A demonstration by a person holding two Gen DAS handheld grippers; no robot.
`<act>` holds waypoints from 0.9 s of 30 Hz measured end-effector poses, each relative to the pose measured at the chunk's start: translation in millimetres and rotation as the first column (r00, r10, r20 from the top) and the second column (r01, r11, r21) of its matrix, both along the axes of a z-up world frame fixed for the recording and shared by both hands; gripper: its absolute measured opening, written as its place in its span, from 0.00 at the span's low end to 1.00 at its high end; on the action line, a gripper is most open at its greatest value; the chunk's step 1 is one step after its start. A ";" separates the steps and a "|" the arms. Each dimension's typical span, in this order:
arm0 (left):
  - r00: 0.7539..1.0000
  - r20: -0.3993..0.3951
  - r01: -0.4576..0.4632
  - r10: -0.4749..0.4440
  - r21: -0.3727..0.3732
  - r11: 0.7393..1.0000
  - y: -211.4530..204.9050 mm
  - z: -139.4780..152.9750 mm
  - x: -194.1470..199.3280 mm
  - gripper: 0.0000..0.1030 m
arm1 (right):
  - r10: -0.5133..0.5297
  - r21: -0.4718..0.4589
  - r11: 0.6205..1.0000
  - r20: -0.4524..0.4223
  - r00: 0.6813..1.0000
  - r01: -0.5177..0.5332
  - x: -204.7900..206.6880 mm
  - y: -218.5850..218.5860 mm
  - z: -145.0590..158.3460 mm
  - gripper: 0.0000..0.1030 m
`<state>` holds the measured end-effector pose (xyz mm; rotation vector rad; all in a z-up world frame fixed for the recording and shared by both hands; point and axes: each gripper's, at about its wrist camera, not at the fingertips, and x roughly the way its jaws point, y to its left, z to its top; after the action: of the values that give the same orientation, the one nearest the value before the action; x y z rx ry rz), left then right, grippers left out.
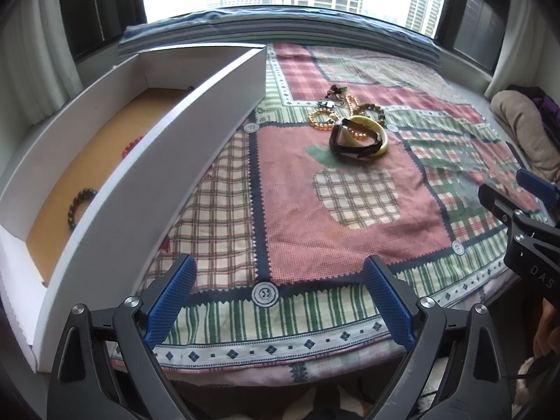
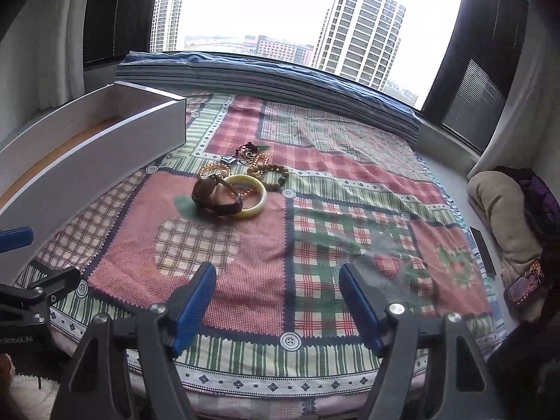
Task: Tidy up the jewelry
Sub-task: 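Withdraw both grippers from the box back over the quilt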
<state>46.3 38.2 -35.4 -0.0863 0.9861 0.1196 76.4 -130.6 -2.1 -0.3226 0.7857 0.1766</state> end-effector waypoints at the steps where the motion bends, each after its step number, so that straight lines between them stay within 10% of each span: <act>1: 1.000 -0.003 -0.001 0.001 0.001 1.000 0.0 -0.7 0.2 0.94 | -0.001 -0.002 1.000 0.000 1.000 0.001 -0.2 -0.1 -0.3 0.72; 27: 0.998 -0.062 -0.016 0.017 0.013 1.000 4.5 -19.8 12.4 0.94 | -0.025 -0.018 1.000 -0.030 0.999 0.024 12.4 -1.3 -12.2 0.72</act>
<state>58.7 42.7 -55.2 -0.0799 1.0471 0.1447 88.8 -131.9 -14.3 -0.3276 0.8207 0.1519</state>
